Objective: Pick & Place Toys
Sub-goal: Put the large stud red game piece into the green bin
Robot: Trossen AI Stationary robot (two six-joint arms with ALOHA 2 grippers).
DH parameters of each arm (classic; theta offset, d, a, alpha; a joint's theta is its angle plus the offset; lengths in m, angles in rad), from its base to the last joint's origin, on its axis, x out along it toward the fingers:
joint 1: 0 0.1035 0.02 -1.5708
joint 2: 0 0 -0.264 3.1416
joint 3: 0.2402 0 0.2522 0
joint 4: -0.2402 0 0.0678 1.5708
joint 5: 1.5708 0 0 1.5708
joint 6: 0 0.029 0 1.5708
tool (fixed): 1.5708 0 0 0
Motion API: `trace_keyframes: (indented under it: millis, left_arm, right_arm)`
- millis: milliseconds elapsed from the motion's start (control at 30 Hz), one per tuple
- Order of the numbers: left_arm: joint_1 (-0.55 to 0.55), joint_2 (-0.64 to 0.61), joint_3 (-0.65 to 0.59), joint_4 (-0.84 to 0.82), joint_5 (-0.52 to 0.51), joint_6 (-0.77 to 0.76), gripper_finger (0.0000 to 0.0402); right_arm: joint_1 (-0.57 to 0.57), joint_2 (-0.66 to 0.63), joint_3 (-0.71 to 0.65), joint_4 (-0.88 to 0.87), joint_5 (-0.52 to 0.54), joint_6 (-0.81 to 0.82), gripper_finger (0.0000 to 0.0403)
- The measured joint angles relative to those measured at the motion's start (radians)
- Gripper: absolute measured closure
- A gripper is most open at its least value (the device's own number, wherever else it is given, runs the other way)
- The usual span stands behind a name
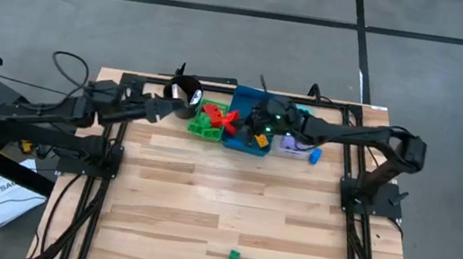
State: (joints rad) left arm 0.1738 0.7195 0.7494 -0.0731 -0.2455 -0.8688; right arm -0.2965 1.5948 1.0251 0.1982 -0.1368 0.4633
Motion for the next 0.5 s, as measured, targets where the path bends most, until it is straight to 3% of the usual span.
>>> trace_keyframes:
  millis: [267,500]
  left_arm:
    - [0.0,-0.032,0.0,-0.022,-0.014,0.0,0.017]
    - [0.0,-0.024,-0.001,-0.023,-0.016,-0.003,0.017]
  right_arm:
    - [-0.038,0.235,0.219,0.003,-0.138,-0.028,0.0403]
    - [-0.045,0.369,0.501,-0.169,-0.173,-0.086,0.0403]
